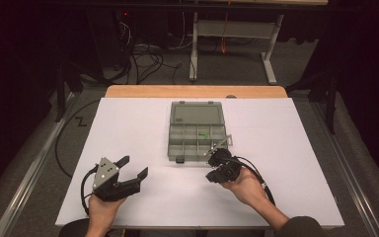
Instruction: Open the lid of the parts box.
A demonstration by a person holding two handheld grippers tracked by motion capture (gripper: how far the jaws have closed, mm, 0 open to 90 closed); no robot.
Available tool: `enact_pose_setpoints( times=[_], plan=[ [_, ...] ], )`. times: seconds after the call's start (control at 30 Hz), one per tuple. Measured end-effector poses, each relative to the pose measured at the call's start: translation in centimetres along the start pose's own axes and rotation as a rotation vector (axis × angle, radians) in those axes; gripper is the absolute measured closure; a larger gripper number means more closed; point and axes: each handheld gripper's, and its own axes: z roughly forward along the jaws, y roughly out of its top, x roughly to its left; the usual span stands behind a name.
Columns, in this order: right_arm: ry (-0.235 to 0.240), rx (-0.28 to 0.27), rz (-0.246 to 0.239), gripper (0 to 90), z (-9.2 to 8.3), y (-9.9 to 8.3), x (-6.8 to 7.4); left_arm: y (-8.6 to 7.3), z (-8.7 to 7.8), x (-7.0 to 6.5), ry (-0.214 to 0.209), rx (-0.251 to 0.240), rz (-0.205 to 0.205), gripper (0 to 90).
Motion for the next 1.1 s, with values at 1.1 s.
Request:
enact_pose_setpoints(
  times=[1.1],
  plan=[
    [-0.053, -0.108, 0.073, 86.2, -2.8, 3.0, -4.2, 0.0, 0.0, 0.0, -0.002, -0.001, -0.001, 24.9]
  ],
)
